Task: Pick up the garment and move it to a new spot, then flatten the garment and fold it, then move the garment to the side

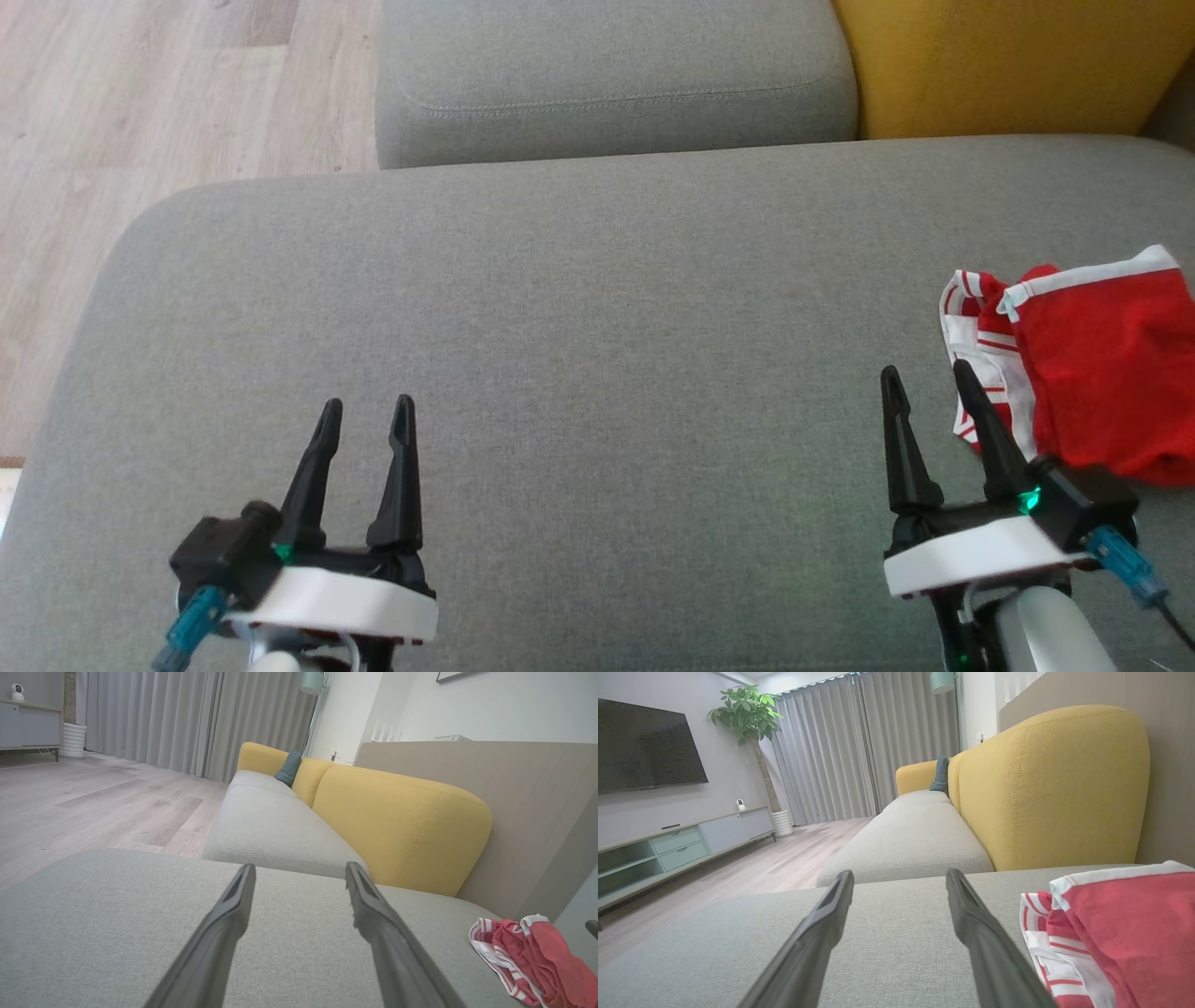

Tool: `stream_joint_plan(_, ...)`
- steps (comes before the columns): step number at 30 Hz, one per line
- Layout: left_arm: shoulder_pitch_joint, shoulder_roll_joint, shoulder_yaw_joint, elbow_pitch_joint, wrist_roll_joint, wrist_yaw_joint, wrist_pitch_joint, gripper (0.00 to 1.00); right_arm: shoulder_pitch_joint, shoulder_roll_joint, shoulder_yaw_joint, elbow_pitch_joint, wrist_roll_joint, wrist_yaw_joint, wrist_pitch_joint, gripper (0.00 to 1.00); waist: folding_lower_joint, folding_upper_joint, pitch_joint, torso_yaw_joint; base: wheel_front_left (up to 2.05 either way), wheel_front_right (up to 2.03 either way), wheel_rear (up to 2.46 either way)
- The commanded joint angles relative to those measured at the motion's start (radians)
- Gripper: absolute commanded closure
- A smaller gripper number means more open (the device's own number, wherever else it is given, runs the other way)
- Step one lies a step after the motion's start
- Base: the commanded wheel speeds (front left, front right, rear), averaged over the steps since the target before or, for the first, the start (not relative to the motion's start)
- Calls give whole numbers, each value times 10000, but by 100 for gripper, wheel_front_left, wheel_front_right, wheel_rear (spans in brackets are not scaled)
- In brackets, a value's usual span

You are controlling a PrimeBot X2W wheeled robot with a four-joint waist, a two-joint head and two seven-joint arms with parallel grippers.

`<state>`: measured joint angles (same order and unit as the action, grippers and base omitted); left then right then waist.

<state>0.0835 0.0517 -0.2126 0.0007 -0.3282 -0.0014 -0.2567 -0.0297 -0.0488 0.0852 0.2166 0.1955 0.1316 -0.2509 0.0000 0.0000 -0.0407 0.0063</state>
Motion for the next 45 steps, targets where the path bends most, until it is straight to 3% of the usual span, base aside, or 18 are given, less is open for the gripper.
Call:
stream_joint_plan(1,-210,-15,395,-409,-30,-68,-51,0,-203,-15,246,-420,74,-9,-108,0,0,0,-2,-9,0,0,0)
stream_joint_plan(14,-159,-15,451,-532,-130,-47,-51,0,-184,-15,292,-448,164,-9,-108,0,0,0,1,-21,0,0,0)
stream_joint_plan(15,186,-2,25,-91,-92,-64,0,100,17,4,36,-33,148,0,2,100,0,0,0,-21,0,0,0)
stream_joint_plan(45,-207,168,463,817,-3116,-334,635,100,-74,-142,-202,318,3420,-2,657,100,0,0,97,-31,0,0,0)
